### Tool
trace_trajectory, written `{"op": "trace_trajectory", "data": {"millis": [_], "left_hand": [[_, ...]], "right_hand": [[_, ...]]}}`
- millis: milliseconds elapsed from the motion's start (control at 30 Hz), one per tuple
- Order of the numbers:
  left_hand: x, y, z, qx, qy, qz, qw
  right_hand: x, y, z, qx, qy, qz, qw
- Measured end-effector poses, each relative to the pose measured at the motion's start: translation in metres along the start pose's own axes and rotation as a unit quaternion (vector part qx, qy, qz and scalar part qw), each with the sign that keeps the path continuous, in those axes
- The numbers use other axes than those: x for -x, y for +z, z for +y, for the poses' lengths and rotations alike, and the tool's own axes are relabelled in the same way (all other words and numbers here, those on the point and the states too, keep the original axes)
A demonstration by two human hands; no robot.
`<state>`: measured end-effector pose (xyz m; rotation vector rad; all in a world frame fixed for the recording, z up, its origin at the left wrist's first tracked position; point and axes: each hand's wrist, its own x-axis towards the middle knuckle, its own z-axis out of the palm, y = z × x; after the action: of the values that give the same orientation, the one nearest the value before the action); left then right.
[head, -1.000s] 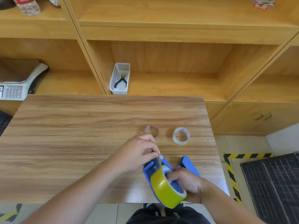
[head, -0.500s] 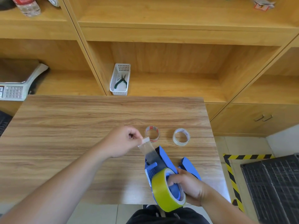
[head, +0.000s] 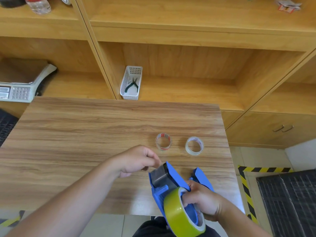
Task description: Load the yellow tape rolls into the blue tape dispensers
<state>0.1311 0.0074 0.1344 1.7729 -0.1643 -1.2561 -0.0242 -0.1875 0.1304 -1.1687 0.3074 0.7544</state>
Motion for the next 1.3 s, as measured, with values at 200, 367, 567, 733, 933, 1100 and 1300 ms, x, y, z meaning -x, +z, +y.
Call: {"op": "trace_trajectory", "data": {"millis": [200, 367, 567, 733, 933, 1100, 1300], "left_hand": [[0.010, 0.008, -0.003, 0.197, -0.046, -0.201, 0.958], [0.017, 0.019, -0.009, 0.305, 0.001, -0.202, 0.931], [0.017, 0.033, -0.020, 0.307, 0.021, -0.187, 0.933], [0.012, 0.036, -0.035, 0.393, -0.030, -0.150, 0.907], [0.009, 0.046, -0.053, 0.465, -0.044, -0.108, 0.878], [0.001, 0.058, -0.074, 0.508, -0.061, -0.084, 0.855], [-0.013, 0.065, -0.114, 0.494, -0.118, 0.084, 0.857]], "right_hand": [[0.005, 0.004, -0.002, -0.028, -0.015, -0.057, 0.998], [-0.001, 0.007, 0.011, -0.079, -0.023, -0.061, 0.995], [-0.006, 0.011, 0.013, -0.138, -0.037, -0.047, 0.989], [-0.006, 0.019, 0.016, -0.183, -0.058, -0.018, 0.981], [-0.012, 0.023, 0.026, -0.194, -0.048, 0.056, 0.978], [-0.023, 0.020, 0.036, -0.167, 0.002, 0.097, 0.981], [-0.042, 0.016, 0.059, -0.081, 0.079, 0.189, 0.975]]}}
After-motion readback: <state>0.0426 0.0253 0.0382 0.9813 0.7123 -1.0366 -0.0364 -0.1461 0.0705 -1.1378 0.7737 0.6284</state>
